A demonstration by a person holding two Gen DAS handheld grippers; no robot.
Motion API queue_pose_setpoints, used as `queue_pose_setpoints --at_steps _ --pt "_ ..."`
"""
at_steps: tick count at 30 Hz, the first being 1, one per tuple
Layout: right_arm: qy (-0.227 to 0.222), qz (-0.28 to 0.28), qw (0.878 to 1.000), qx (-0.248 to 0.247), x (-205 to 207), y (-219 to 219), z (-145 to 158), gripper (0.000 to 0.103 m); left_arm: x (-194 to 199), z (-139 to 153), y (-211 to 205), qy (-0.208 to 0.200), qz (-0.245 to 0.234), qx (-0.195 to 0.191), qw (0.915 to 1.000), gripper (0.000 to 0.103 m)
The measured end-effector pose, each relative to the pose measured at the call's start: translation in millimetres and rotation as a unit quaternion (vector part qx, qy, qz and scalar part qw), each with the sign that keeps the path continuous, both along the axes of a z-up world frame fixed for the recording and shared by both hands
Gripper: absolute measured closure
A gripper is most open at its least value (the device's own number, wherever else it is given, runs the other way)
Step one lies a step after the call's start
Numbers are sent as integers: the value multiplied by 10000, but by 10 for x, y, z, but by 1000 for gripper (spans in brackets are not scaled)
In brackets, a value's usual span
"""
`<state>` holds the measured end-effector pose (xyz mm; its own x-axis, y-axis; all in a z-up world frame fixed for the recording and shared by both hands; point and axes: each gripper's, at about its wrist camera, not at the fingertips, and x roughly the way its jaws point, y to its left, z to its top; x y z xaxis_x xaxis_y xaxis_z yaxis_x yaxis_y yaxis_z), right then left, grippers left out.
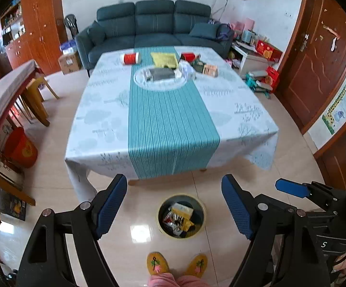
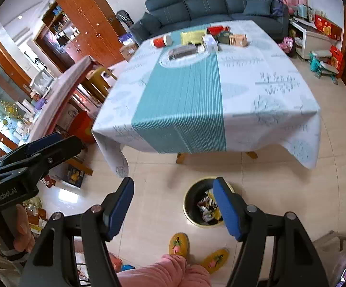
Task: Collect trash
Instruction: 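Move both open grippers back toward the trash on the table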
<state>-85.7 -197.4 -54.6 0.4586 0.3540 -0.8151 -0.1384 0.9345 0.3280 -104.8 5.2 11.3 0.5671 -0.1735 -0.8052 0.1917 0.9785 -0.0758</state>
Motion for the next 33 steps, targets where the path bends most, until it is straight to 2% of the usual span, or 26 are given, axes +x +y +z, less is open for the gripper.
queue_pose_setpoints --at_steps 5,12,20,24,27,33 --pt "-309 73 9995 15 28 -17 252 34 15 266 -92 -296 16 23 9996 23" --pt "-727 95 9973 35 187 -88 564 34 146 488 -223 -527 -21 -30 9986 23" --pt "-889 -32 9960 -26 570 -124 654 34 559 558 -283 -704 -206 -54 9973 23" --pt "-860 -207 9960 -95 867 -111 595 34 987 501 -243 -690 -381 -141 9968 23" --pt "-791 -428 9958 -181 1219 -79 505 34 1448 425 -185 -634 -605 -194 9960 22" --pt "-587 -1166 9912 -222 1952 -11 326 34 2670 233 -82 -231 -1299 -47 9913 21"
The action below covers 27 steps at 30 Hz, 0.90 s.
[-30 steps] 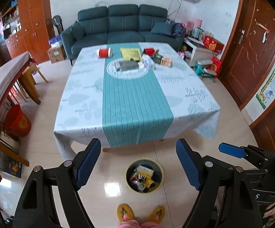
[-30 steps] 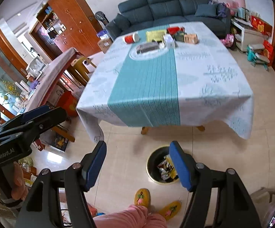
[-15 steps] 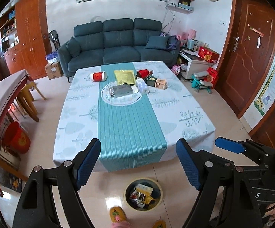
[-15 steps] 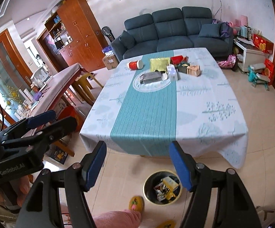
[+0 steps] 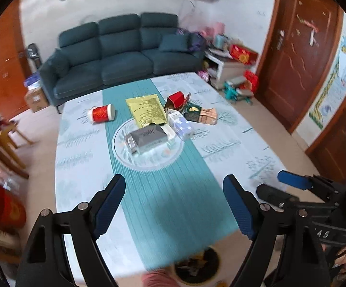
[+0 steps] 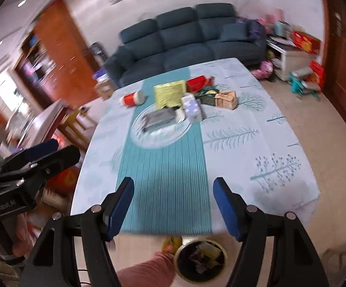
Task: Collect trash
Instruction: 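Move both open grippers back toward the trash on the table, then grasp the silver earplug box with the left gripper while the right gripper grasps the lavender-dotted box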
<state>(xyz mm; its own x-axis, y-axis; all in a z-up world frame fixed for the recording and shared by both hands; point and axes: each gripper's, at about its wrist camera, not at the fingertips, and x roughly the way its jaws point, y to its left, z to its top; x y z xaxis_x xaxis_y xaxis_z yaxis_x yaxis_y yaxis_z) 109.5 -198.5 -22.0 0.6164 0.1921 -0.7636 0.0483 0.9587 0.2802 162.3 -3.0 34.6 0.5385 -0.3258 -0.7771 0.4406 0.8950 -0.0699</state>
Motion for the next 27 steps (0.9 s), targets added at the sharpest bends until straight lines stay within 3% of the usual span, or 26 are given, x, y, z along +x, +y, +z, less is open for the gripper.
queue_pose_setpoints --at_steps 2,5,13,21,27 --pt "158 -303 9994 61 287 21 -81 34 355 -72 10 170 -269 128 9994 19" --pt "297 -678 9972 109 655 56 -182 34 891 -233 5 323 -658 387 9966 4" --pt "722 -1356 9880 140 1416 5 -605 34 1992 -922 -219 833 -1494 1006 9801 3" --pt "953 -1440 9850 -43 1916 -29 -947 34 2483 -1682 -494 1456 -1935 1372 9605 3" --pt "1084 -1305 9850 -306 2263 -20 -1151 34 2562 -1981 -634 1582 -2162 1538 9511 3"
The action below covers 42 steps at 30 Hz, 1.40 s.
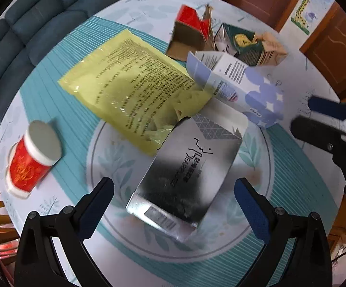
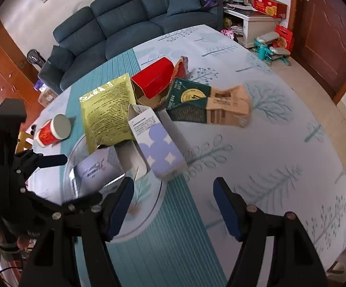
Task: Collect trash
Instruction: 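Grasp the silver earplug box with the left gripper while the right gripper grasps the lavender-dotted box, then lift the silver earplug box and lavender-dotted box toward the bin with both grippers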
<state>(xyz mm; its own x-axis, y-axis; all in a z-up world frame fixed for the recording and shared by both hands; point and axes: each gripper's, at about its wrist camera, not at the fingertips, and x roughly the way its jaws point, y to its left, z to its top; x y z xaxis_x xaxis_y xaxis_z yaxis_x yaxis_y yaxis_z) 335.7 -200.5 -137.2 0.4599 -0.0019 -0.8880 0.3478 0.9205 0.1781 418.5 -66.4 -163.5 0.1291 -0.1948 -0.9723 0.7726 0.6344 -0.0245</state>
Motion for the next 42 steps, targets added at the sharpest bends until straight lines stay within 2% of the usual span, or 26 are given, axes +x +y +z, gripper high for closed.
queue_pose_setpoints --at_steps 4,5,8,13,20,21,22,25,31,35,42 --pt "31 76 9999 -112 176 -1 -62 34 11 -123 -44 145 101 20 9998 5" --pt "52 96 9999 -131 219 1 -82 34 24 -141 -45 201 140 3 9997 12" --pt "88 153 9997 -150 321 -6 -126 34 2 -152 -49 182 222 -52 9996 21" --pt "154 262 9995 -115 396 18 -176 34 -104 -128 68 197 342 -156 9991 24" --pt "292 390 9987 -128 431 80 -274 34 -241 34 345 343 777 -322 9959 29" --pt "320 400 9986 -151 439 85 -288 41 -236 49 387 360 844 -350 9952 29" --pt "372 406 9983 -192 436 98 -308 56 -258 66 438 384 939 -385 9941 30" --pt "416 404 9981 -204 393 110 -314 63 -288 118 548 377 1082 -437 9924 30" --pt "382 411 9983 -129 96 171 -206 65 -517 348 747 218 1256 -682 9895 30" --pt "280 261 9992 138 -254 158 -79 65 -634 497 726 195 1281 -773 9885 30" --pt "-51 177 9990 405 -886 86 217 66 -1141 873 605 -141 1221 -921 9881 31"
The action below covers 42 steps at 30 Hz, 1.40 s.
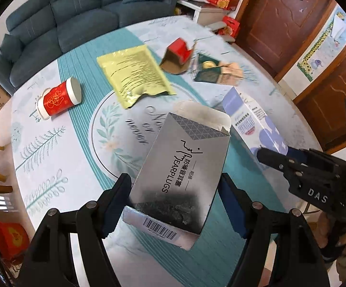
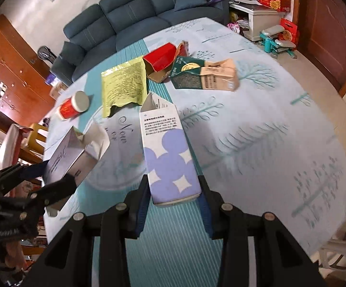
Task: Collect trash
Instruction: 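Lift the silver earplug box and lavender-dotted box toward the bin with both grippers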
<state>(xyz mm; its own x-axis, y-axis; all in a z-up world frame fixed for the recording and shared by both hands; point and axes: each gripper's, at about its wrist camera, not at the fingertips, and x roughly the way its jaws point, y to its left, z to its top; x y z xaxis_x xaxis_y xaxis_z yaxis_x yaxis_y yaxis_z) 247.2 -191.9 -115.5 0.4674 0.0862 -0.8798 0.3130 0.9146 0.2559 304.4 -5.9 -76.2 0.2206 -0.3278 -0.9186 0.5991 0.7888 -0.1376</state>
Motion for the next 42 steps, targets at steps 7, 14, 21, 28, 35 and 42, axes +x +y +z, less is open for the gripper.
queue_pose_setpoints --at_steps 7,14,21,28,35,42 --pt "-547 139 9984 100 -698 -230 386 66 -702 280 -244 -231 258 -118 9993 31" --pt "-938 626 9935 154 -1477 -524 623 66 -1634 554 -514 -545 799 -294 9949 31" --pt "-935 1288 9869 274 -2197 -808 615 66 -2564 681 -728 -653 1497 -365 9859 31" --pt "-749 1641 9825 469 -2710 -914 532 66 -3290 682 -853 -422 1680 -90 9848 31" --pt "-556 1666 9812 800 -3057 -902 266 66 -3639 450 -916 -231 1551 291 9872 31" --pt "-111 1532 9842 883 -3205 -779 -196 66 -3754 -49 -832 148 1559 362 9870 31"
